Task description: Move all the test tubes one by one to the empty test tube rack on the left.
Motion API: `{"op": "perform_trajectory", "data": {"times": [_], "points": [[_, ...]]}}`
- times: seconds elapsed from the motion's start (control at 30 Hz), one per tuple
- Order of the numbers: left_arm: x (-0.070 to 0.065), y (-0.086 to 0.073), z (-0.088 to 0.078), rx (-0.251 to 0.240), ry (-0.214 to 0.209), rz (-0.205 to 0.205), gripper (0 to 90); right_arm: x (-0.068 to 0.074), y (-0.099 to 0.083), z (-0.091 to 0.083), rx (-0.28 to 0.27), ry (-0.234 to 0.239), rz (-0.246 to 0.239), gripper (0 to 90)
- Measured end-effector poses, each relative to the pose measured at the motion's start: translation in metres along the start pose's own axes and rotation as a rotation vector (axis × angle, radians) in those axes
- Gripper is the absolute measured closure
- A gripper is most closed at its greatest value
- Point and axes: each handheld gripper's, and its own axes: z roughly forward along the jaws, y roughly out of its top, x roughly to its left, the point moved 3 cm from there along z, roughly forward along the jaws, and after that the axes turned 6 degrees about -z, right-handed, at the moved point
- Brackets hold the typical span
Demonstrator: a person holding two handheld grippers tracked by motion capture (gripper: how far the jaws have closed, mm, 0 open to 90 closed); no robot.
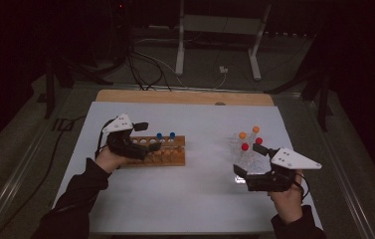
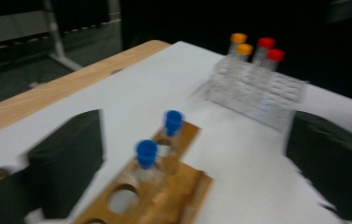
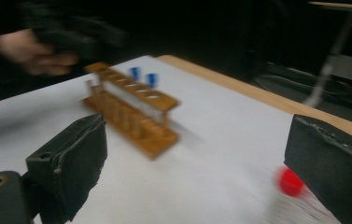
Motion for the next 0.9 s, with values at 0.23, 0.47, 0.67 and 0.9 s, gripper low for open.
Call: {"op": "perform_trajectory", "data": {"times": [0.23,0.47,0.67,0.9], "points": [[-0.019,-0.009,-0.021,-0.020,-0.037,0.011,1.6,-0.020,-0.019,0.006,0.085,-0.092,0.065,22.6],[-0.033,-0.020,-0.031,-0.052,-0.065,0.014,1.7,-0.035,-0.042,0.019,0.174,-0.140,0.116,36.0],[-0.037,-0.022,-0.033,-0.051,-0.062,0.022,1.7,-0.043,-0.055,0.033,0.257,-0.147,0.146,49.9],[-0.036,-0.024,-0.032,-0.048,-0.053,0.020,1.7,-0.048,-0.062,0.046,0.319,-0.141,0.172,61.5]]}}
